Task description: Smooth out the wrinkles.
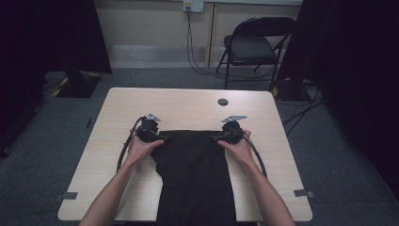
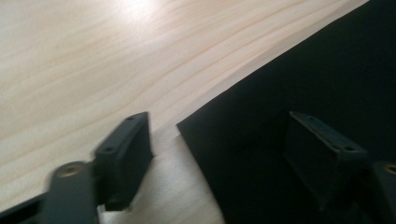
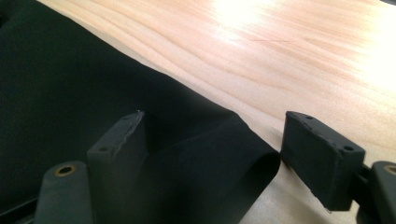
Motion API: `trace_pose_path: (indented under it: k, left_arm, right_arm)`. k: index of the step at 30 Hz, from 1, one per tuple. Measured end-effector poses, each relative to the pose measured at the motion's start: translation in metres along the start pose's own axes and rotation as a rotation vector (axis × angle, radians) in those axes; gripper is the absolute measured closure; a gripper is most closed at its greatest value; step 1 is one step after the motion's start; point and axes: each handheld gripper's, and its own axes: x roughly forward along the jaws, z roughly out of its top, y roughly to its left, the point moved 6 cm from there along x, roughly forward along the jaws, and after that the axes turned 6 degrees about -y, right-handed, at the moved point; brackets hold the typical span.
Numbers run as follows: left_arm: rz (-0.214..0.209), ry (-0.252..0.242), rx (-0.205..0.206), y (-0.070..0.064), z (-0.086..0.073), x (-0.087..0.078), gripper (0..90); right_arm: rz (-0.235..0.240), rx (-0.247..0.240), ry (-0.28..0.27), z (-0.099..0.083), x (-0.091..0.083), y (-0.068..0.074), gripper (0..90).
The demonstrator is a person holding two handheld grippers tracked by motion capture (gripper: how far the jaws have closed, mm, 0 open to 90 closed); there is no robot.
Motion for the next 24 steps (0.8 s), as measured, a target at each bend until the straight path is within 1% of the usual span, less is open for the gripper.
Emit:
trace_pose_path:
  k: [3, 4, 5, 6, 8, 9, 10, 11, 13, 14, 15, 16, 17, 20, 21, 22, 24]
  left_arm:
    - [0.003, -0.004, -0.014, 0.003, -0.001, -0.001, 20.8]
    - [0.001, -0.003, -0.007, 0.004, -0.001, -0.001, 20.7]
    - [0.0, 0.003, 0.013, 0.003, -0.001, -0.002, 20.5]
    - [0.0, 0.003, 0.013, 0.003, -0.001, -0.002, 19.9]
    - [0.017, 0.018, 0.056, 0.0, -0.003, -0.001, 19.9]
    - [0.018, 0.022, 0.073, -0.002, -0.003, -0.001, 19.9]
    - [0.019, 0.02, 0.083, -0.004, -0.004, -0.001, 20.8]
    - [0.021, 0.012, 0.089, -0.006, -0.004, -0.001, 25.4]
    - [0.008, -0.018, 0.09, -0.009, -0.007, -0.004, 31.9]
    - [0.008, -0.018, 0.09, -0.009, -0.007, -0.004, 35.3]
    - [-0.013, -0.023, 0.112, -0.013, -0.008, -0.006, 41.9]
    - [-0.013, -0.023, 0.112, -0.013, -0.008, -0.006, 48.1]
    - [-0.019, -0.033, 0.115, -0.015, -0.009, -0.007, 48.1]
    - [-0.034, -0.041, 0.108, -0.017, -0.01, -0.007, 55.8]
    - [-0.051, -0.041, 0.11, -0.018, -0.01, -0.008, 59.7]
    - [-0.066, -0.041, 0.108, -0.02, -0.01, -0.008, 66.3]
    - [-0.087, -0.047, 0.099, -0.023, -0.011, -0.007, 75.5]
  right_arm:
    - [0.011, -0.013, 0.002, -0.001, 0.0, 0.003, 22.8]
    - [0.02, -0.02, 0.004, -0.001, 0.0, 0.005, 24.0]
    - [0.026, -0.028, 0.003, -0.001, 0.0, 0.007, 26.0]
    - [0.026, -0.028, 0.003, -0.001, 0.0, 0.007, 26.0]
    - [0.057, -0.053, 0.008, -0.001, 0.0, 0.015, 35.6]
    - [0.067, -0.059, 0.006, -0.001, 0.0, 0.018, 36.6]
    - [0.062, -0.066, 0.007, -0.001, 0.0, 0.02, 38.4]
    - [0.074, -0.072, 0.005, -0.001, 0.0, 0.024, 45.3]
    - [0.073, -0.081, 0.007, -0.001, 0.001, 0.028, 49.4]
    - [0.073, -0.081, 0.007, -0.001, 0.001, 0.028, 49.4]
    - [0.078, -0.086, 0.014, -0.001, 0.0, 0.031, 54.1]
    - [0.078, -0.086, 0.014, -0.001, 0.0, 0.031, 54.1]
    - [0.076, -0.087, 0.015, -0.001, 0.0, 0.031, 55.5]
    - [0.085, -0.075, 0.014, -0.001, 0.0, 0.031, 63.6]
    - [0.089, -0.068, 0.013, -0.001, -0.001, 0.031, 66.8]
    - [0.092, -0.061, 0.011, -0.001, -0.001, 0.031, 68.5]
    - [0.099, -0.044, 0.007, -0.002, -0.001, 0.03, 74.3]
